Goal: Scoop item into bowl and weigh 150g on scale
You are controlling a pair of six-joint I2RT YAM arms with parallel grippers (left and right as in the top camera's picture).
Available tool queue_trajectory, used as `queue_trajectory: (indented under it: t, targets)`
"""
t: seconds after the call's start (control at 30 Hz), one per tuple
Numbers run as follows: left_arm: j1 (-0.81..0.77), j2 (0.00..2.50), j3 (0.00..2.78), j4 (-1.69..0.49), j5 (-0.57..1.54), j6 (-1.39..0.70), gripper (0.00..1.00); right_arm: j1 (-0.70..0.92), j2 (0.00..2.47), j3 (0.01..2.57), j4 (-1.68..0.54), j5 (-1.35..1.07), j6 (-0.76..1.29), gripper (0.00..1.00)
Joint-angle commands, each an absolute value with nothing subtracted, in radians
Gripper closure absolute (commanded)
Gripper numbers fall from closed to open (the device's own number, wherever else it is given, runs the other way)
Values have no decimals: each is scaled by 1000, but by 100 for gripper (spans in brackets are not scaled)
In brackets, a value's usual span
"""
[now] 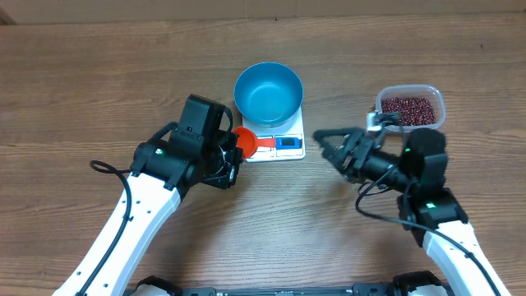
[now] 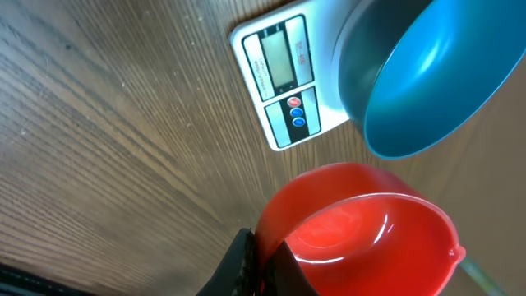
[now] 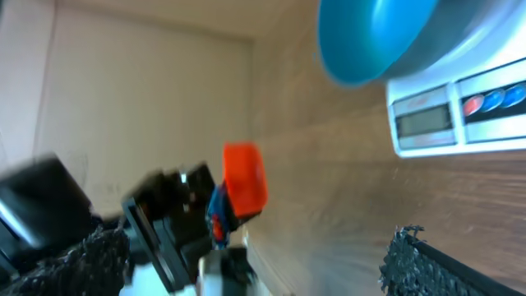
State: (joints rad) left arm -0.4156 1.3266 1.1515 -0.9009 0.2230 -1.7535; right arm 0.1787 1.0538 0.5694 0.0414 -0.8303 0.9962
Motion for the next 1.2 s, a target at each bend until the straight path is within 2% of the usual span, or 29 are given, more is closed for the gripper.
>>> queue_trajectory:
  t: [0.0,0.97,1.17]
  targets:
    - [-448,1335,1149,-900,205,-1796,96,227,1050,597,51,-800,934,0]
    - [-588,1335,1149,-852,167,-1856,96,230,1050,597,41,-812,933,0]
    - [-598,1336,1149,-847,138,-1856,96,230,1050,597,45,-859,880,0]
